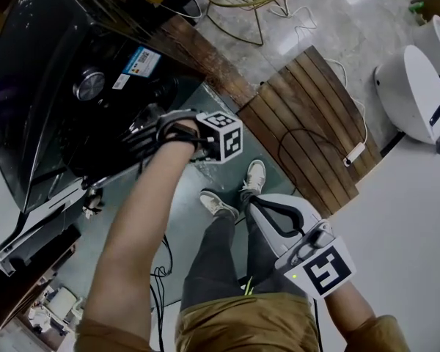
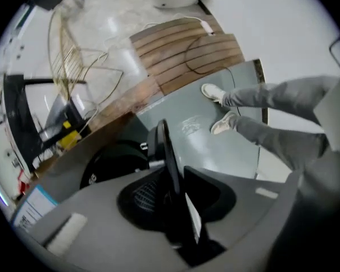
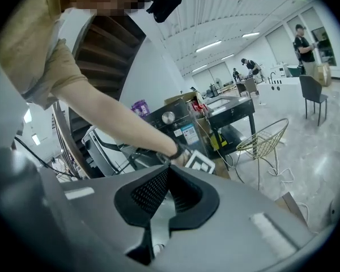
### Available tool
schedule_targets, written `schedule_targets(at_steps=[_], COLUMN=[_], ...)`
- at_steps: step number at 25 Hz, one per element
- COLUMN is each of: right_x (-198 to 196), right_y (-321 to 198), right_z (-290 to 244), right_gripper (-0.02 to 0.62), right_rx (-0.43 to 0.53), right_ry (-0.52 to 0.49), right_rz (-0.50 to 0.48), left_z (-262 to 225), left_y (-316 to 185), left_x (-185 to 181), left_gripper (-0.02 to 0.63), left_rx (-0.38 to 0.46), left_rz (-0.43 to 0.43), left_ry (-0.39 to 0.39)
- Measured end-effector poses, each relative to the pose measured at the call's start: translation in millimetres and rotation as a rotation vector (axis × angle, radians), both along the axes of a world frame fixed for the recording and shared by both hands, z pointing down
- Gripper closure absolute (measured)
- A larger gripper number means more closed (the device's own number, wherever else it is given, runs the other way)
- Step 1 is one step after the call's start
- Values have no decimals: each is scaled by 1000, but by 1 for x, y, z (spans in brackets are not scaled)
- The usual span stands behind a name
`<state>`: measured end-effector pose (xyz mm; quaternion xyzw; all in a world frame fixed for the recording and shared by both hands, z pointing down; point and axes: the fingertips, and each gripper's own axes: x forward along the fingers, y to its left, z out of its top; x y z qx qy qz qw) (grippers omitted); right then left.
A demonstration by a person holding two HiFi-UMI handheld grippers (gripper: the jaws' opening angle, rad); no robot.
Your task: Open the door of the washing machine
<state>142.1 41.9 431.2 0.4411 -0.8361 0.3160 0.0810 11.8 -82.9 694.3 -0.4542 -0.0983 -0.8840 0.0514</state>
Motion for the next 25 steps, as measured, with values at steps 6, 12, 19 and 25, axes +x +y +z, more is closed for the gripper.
schedule_targets(at_steps=[6, 12, 19, 25], right_x=[0, -25, -41, -18], right_y=[10, 25, 40, 51], right_z=[-7, -10, -12, -15], right_gripper=[591, 591, 591, 591], right_rx=[15, 17, 25, 33], right_ry=[14, 14, 26, 66], right_rz=[-9, -37, -61, 54], left_z=[16, 11, 11, 10], left_y=[43, 58, 101, 139], left_x=[6, 1, -7, -18], left_gripper=[450, 459, 456, 457], left_rx=[35, 92, 133, 133], left_rz=[139, 159, 192, 161], left_ry=[72, 106, 130, 182])
